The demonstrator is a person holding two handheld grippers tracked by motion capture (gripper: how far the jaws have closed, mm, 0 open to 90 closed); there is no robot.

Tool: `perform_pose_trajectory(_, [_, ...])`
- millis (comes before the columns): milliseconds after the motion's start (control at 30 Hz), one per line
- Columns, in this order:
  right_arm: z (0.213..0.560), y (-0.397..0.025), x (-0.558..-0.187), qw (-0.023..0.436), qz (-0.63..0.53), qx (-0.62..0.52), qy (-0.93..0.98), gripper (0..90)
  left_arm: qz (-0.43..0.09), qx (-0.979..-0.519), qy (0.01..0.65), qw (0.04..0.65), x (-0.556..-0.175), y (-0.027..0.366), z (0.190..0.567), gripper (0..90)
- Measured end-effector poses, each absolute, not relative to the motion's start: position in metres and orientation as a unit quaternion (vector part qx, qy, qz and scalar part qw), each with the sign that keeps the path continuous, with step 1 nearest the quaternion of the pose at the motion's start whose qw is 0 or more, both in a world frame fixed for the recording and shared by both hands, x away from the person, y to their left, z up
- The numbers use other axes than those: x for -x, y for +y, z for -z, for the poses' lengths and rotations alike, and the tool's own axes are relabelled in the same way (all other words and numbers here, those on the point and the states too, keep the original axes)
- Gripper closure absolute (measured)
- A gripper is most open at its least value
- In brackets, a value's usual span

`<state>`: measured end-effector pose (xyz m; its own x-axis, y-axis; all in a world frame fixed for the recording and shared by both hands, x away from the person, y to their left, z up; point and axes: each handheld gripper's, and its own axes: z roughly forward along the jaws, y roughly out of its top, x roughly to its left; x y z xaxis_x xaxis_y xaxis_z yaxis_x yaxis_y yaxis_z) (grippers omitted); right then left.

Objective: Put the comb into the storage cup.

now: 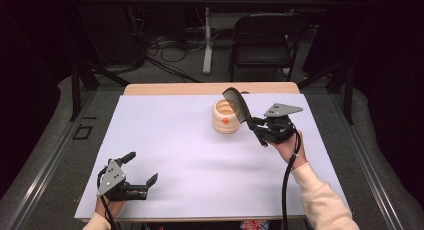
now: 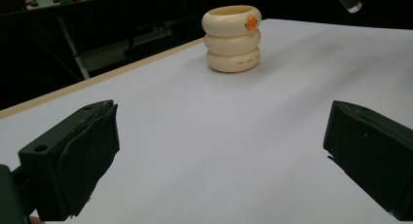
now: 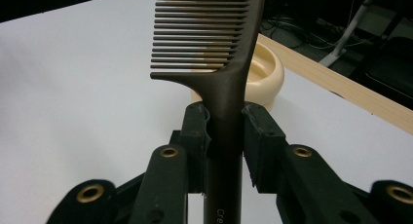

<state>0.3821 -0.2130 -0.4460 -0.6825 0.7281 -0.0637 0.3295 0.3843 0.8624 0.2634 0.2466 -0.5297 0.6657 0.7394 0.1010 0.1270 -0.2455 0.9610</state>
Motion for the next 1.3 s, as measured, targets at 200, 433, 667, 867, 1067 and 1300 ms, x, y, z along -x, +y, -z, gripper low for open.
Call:
perform_pose_trajectory(200, [0.442, -0.211, -0.384, 0.227, -0.449, -0.329, 0.799, 72.3, -0.284, -0.736, 0.296, 0.539, -0.264, 0.247, 0.53, 0.0])
perform_pose_trajectory(433, [0.437, -0.21, -0.388, 0.228, -0.452, -0.329, 0.797, 72.2, -0.284, -0.736, 0.295, 0.539, -0.264, 0.247, 0.53, 0.0])
perform_pose_trajectory(667, [0.435, -0.208, -0.392, 0.23, -0.452, -0.328, 0.797, 72.2, -0.286, -0.736, 0.294, 0.539, -0.264, 0.248, 0.53, 0.0])
perform_pose_trajectory(867, [0.433, -0.205, -0.396, 0.231, -0.453, -0.328, 0.796, 72.3, -0.285, -0.736, 0.293, 0.539, -0.264, 0.247, 0.529, 0.0])
perform_pose_trajectory(1067, [0.429, -0.203, -0.399, 0.233, -0.455, -0.327, 0.795, 72.3, -0.285, -0.736, 0.292, 0.54, -0.264, 0.247, 0.529, 0.0])
perform_pose_trajectory(1300, [0.426, -0.199, -0.404, 0.235, -0.456, -0.325, 0.794, 72.3, -0.285, -0.736, 0.293, 0.54, -0.264, 0.247, 0.529, 0.0])
